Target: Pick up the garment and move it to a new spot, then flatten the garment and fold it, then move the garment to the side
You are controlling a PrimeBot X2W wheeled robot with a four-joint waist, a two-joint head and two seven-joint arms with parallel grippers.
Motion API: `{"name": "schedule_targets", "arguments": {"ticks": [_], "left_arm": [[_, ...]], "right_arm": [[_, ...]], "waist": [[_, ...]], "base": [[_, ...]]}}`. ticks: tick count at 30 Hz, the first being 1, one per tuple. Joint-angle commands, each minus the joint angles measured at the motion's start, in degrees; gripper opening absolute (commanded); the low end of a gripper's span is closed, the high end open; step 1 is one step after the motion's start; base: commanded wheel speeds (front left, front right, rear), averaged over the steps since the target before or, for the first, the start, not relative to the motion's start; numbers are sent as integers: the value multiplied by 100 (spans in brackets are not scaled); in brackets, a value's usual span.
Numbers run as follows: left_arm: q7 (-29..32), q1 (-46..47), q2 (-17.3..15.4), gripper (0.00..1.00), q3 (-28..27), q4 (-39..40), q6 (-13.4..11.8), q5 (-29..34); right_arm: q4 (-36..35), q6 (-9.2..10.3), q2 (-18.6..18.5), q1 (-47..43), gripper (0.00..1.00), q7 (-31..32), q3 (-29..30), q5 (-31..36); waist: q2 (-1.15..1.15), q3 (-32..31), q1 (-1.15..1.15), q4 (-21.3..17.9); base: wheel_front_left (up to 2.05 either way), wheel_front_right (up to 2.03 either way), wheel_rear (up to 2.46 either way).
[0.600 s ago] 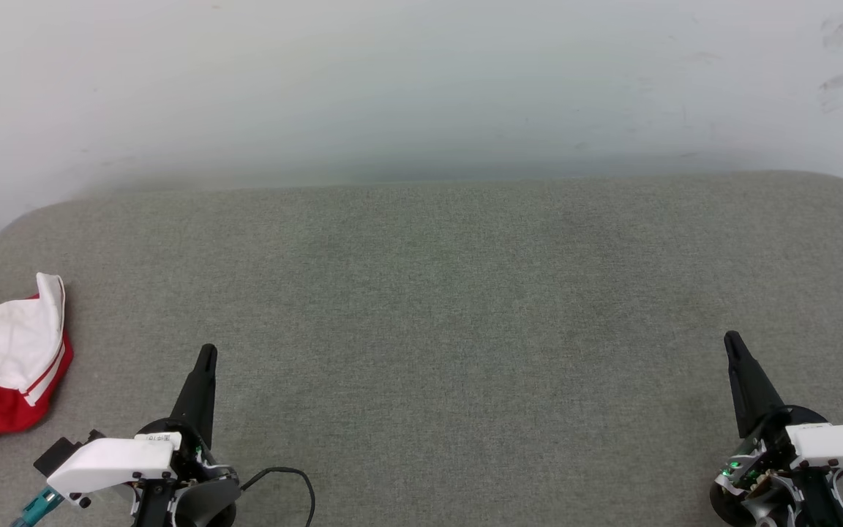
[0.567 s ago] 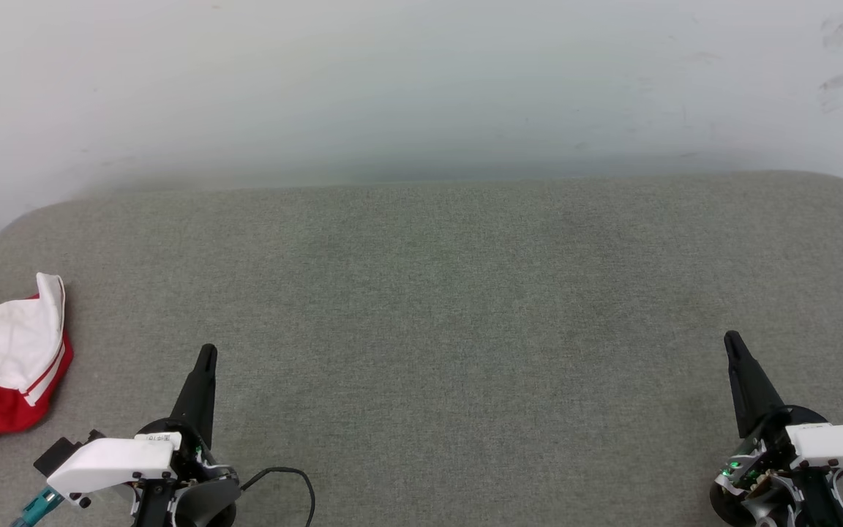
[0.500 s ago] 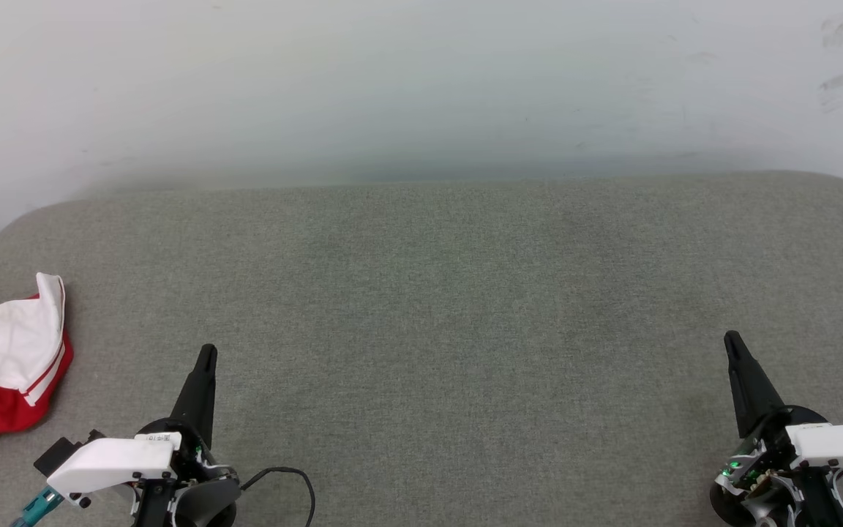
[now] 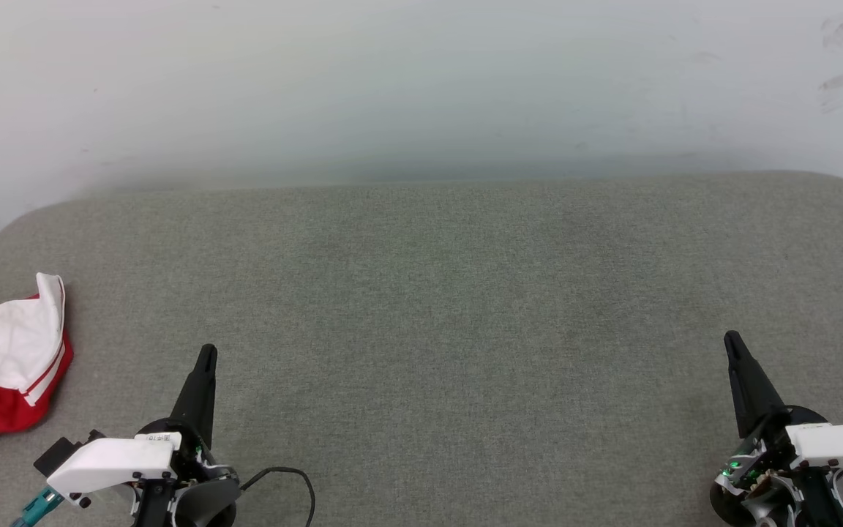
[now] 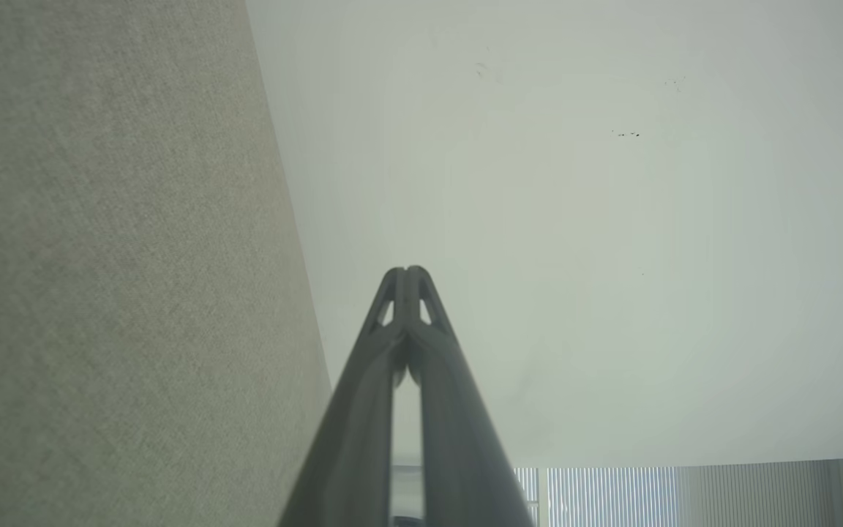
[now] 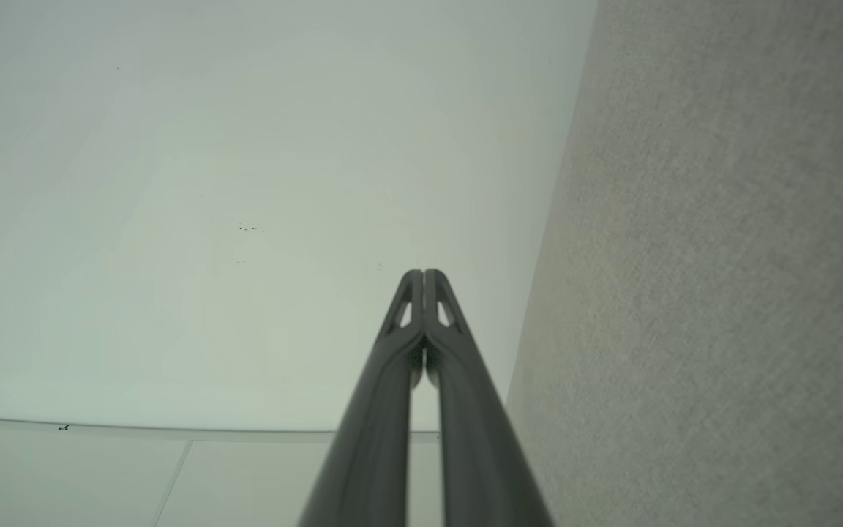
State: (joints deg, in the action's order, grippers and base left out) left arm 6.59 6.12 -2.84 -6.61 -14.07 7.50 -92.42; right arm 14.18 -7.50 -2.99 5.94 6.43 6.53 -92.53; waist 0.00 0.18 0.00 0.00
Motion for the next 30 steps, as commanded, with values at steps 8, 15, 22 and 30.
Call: {"name": "schedule_targets", "arguments": {"ticks": [8,15,22,30], "left_arm": [[-5,-52,8,100,17,-81,-2,0],[-201,-30,7,100,298,68,-2,15],[-373,-21,5,100,484,267,-2,104],[-578,-63,4,100,623,519,-2,468]], "right_arm": [[80,1,3,-69,100,-4,-5,-1],[-91,1,5,-126,100,-199,-102,46],[-278,1,4,-167,100,-366,-186,115],[-499,1,-72,-206,100,-572,-317,391]], "waist": [[0,0,0,0],[0,3,0,-3],[0,1,0,-3],[0,0,0,2]], "base": [[0,0,0],[0,0,0],[0,0,0],[0,0,0]]}}
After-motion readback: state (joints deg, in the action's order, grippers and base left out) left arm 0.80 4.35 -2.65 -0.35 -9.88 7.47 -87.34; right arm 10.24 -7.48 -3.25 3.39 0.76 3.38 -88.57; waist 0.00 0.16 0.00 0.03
